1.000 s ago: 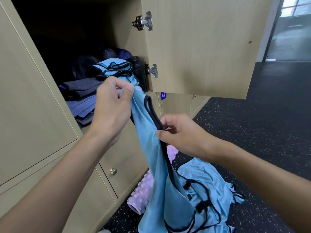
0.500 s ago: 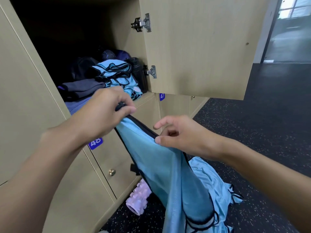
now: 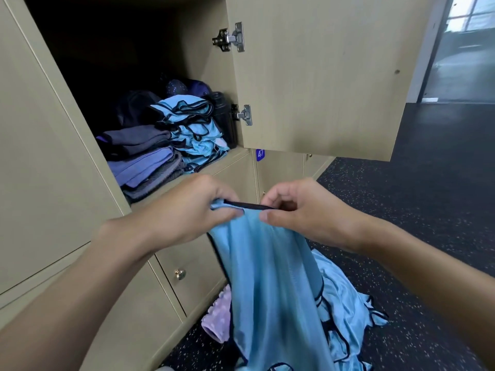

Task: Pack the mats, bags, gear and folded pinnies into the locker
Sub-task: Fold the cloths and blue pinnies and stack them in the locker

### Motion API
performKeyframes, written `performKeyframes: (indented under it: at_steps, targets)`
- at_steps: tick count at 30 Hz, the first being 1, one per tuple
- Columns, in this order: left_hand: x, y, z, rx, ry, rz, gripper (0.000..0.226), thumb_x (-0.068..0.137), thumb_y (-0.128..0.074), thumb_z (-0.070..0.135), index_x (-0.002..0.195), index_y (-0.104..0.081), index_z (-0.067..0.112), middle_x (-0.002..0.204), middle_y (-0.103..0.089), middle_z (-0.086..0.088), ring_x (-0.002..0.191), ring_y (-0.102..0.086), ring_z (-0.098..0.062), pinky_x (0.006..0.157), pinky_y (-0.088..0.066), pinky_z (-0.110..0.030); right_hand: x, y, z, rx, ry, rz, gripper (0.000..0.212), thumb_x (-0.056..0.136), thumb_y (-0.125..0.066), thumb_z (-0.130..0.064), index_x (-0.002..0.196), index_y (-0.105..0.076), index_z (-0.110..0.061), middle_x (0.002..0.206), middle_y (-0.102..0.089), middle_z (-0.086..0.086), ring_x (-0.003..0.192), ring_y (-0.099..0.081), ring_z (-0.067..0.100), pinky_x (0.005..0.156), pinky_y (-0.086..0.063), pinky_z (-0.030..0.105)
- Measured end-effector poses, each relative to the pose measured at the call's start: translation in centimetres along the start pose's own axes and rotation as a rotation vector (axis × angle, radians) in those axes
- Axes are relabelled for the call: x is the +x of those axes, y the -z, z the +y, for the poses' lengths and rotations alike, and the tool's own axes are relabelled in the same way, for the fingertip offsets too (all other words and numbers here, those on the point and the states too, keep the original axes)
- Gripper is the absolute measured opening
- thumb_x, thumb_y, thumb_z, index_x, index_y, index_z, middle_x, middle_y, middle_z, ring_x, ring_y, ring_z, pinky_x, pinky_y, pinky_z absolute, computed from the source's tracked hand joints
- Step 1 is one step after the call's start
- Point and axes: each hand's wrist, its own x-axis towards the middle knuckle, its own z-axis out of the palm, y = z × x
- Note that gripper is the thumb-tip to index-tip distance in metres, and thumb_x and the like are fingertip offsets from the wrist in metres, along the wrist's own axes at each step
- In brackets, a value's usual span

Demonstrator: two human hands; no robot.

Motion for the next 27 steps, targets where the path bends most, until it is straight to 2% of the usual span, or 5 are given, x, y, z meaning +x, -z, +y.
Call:
performKeyframes:
  at_steps: [7, 13, 16, 20, 27]
  targets:
    - [-1.1, 3.1, -3.0, 0.290, 0.139, 0.191, 0.013, 0.087, -0.074, 0.020, 0.083, -0.069, 0.032, 0.086, -0.060, 0.014, 0.091, -0.060, -0.020, 0.076, -0.046, -0.039, -0.1, 0.8, 0.2, 0.046, -0.040, 0.020, 0.011, 0.089, -0.070, -0.014, 0.094, -0.071, -0.005, 0.088, -0.072, 0.016, 0.069, -0.054, 0.008, 0.066, -0.043, 0.017]
    - [-0.5, -0.9, 2.1, -0.250, 0.070, 0.020, 0.052, 0.074, -0.085, 0.032, 0.123, -0.067, 0.029, 0.116, -0.064, 0.027, 0.106, -0.056, 0.019, 0.094, -0.042, -0.006, 0.0, 0.1, -0.2, 0.002, 0.017, -0.040, 0.004, 0.087, -0.071, -0.004, 0.091, -0.071, -0.004, 0.081, -0.072, 0.008, 0.062, -0.055, 0.000, 0.065, -0.045, 0.010]
    - [-0.1, -2.5, 2.2, -0.458, 0.024, -0.144, 0.019, 0.084, -0.077, 0.011, 0.103, -0.074, 0.015, 0.086, -0.076, 0.010, 0.076, -0.062, 0.009, 0.074, -0.045, -0.009, 0.0, 0.2, -0.2, 0.001, 0.036, -0.046, 0.006, 0.087, -0.071, -0.003, 0.092, -0.072, -0.004, 0.087, -0.074, 0.010, 0.070, -0.060, 0.004, 0.073, -0.049, 0.016]
    - [0.1, -2.1, 0.9, -0.368, 0.086, -0.036, 0.006, 0.088, -0.074, 0.015, 0.082, -0.075, 0.013, 0.065, -0.066, 0.011, 0.059, -0.051, 0.002, 0.060, -0.041, -0.016, -0.5, 0.8, -0.2, 0.049, -0.009, -0.027, 0.011, 0.089, -0.070, -0.013, 0.099, -0.069, -0.008, 0.075, -0.065, 0.008, 0.065, -0.051, 0.010, 0.062, -0.042, 0.020]
    - [-0.1, -0.1, -1.2, -0.005, 0.145, -0.001, 0.019, 0.084, -0.078, 0.028, 0.071, -0.068, 0.039, 0.076, -0.069, 0.023, 0.075, -0.063, 0.001, 0.073, -0.050, -0.028, -1.9, 2.7, 0.3, 0.114, -0.140, -0.005, 0.011, 0.093, -0.066, -0.018, 0.103, -0.070, -0.013, 0.080, -0.057, 0.009, 0.072, -0.044, 0.019, 0.060, -0.039, 0.026]
